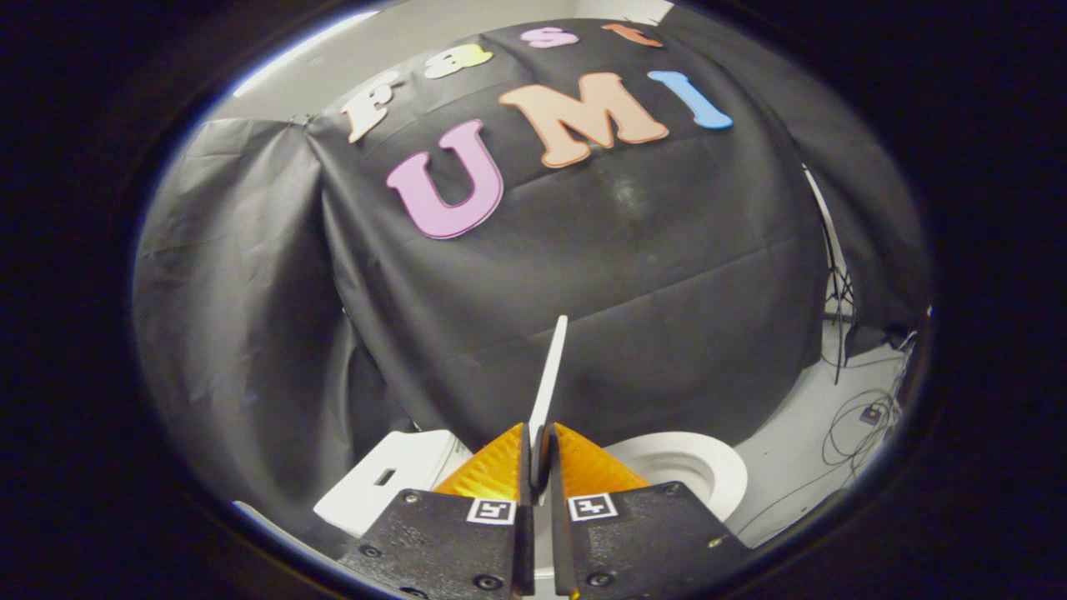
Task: Open the toilet lid.
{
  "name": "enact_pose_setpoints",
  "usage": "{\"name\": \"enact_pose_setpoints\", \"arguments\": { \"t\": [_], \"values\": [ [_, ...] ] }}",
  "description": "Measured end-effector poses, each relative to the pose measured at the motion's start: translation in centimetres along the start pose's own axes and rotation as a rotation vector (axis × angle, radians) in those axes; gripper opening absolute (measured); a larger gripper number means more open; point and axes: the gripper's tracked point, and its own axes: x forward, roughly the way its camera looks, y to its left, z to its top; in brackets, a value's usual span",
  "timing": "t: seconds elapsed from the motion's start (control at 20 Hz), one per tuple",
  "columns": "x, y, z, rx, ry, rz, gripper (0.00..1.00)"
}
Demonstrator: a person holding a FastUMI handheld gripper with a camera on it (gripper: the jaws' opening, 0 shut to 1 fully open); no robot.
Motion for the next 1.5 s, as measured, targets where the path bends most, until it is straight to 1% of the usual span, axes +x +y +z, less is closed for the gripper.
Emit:
{"name": "enact_pose_setpoints", "arguments": {
  "t": [0.4,0.7,1.0,1.3,1.5],
  "values": [
    [0.3,6.5,0.7,-0.189,0.029,0.013,0.11],
    [0.7,11.8,0.2,-0.201,0.012,0.073,0.12],
    [1.2,16.5,-0.8,-0.264,0.028,0.117,0.12],
    [1.9,21.0,-2.5,-0.286,0.037,0.196,0.13],
    [2.5,23.7,-4.0,-0.336,0.058,0.242,0.13]
  ]
}}
